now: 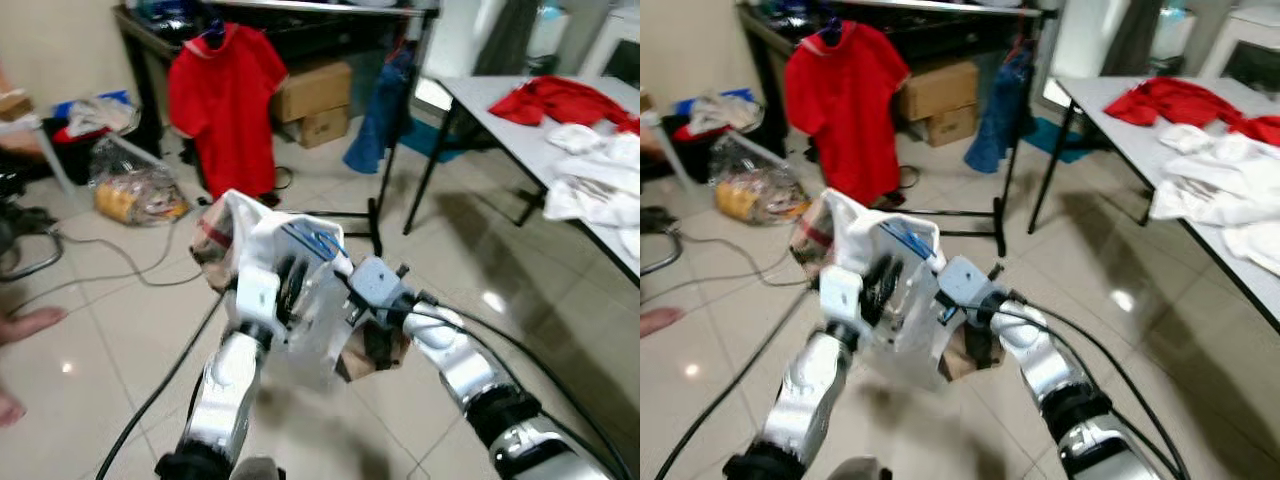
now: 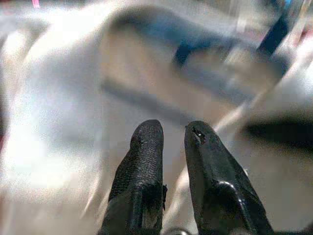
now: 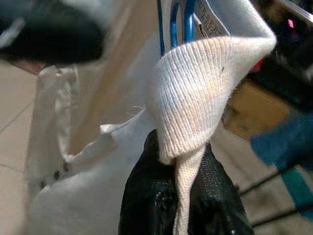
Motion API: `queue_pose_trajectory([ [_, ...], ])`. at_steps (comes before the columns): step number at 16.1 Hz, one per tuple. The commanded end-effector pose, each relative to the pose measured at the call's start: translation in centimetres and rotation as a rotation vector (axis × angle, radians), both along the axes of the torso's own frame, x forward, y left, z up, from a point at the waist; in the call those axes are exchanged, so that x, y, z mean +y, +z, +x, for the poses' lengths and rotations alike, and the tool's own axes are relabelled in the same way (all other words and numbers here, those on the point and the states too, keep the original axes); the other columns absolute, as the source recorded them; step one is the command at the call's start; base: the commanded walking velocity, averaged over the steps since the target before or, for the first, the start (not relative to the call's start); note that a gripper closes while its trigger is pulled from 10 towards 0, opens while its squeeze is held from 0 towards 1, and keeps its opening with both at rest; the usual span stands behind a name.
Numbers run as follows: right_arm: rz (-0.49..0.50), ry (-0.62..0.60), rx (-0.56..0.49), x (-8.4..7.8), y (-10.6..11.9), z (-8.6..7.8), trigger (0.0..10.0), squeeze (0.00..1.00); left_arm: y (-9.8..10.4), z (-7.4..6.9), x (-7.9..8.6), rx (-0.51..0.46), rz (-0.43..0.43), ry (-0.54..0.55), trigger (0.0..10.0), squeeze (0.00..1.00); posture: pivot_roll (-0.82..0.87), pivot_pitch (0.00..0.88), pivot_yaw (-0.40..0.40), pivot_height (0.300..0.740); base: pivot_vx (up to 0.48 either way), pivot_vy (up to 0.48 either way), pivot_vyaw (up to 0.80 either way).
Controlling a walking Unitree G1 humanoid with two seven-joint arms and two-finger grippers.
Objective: Hang hanger
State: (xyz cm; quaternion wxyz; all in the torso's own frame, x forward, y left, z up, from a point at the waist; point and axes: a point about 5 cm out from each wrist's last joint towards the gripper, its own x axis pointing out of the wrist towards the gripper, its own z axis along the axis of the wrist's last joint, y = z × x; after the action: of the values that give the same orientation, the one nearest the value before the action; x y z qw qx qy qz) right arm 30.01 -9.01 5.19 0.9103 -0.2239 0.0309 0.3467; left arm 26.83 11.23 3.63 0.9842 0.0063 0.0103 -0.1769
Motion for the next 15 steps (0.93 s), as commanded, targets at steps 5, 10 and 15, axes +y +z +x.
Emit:
queue_pose_trajectory([
  [5, -0.02, -0.108, 0.062, -2.0, -3.4, -1.9, 10.0, 0.0, -3.6, -1.9, 2.2, 0.114, 0.132, 0.024, 10.0, 0.0, 0.17, 0.0, -0.003, 0.74, 0.0, 0.0, 0.0],
  [10, -0.177, -0.036, 0.095, -3.9, -5.8, -4.0, 10.0, 0.0, -5.7, -3.3, 3.1, 0.187, 0.292, -0.055, 10.0, 0.0, 0.17, 0.0, -0.004, 0.74, 0.0, 0.0, 0.0],
  [15, -0.264, 0.023, 0.103, -4.1, -6.9, -5.0, 10.0, 0.0, -6.9, -4.3, 3.9, 0.244, 0.362, -0.064, 10.0, 0.0, 0.17, 0.0, -0.009, 0.74, 0.0, 0.0, 0.0],
])
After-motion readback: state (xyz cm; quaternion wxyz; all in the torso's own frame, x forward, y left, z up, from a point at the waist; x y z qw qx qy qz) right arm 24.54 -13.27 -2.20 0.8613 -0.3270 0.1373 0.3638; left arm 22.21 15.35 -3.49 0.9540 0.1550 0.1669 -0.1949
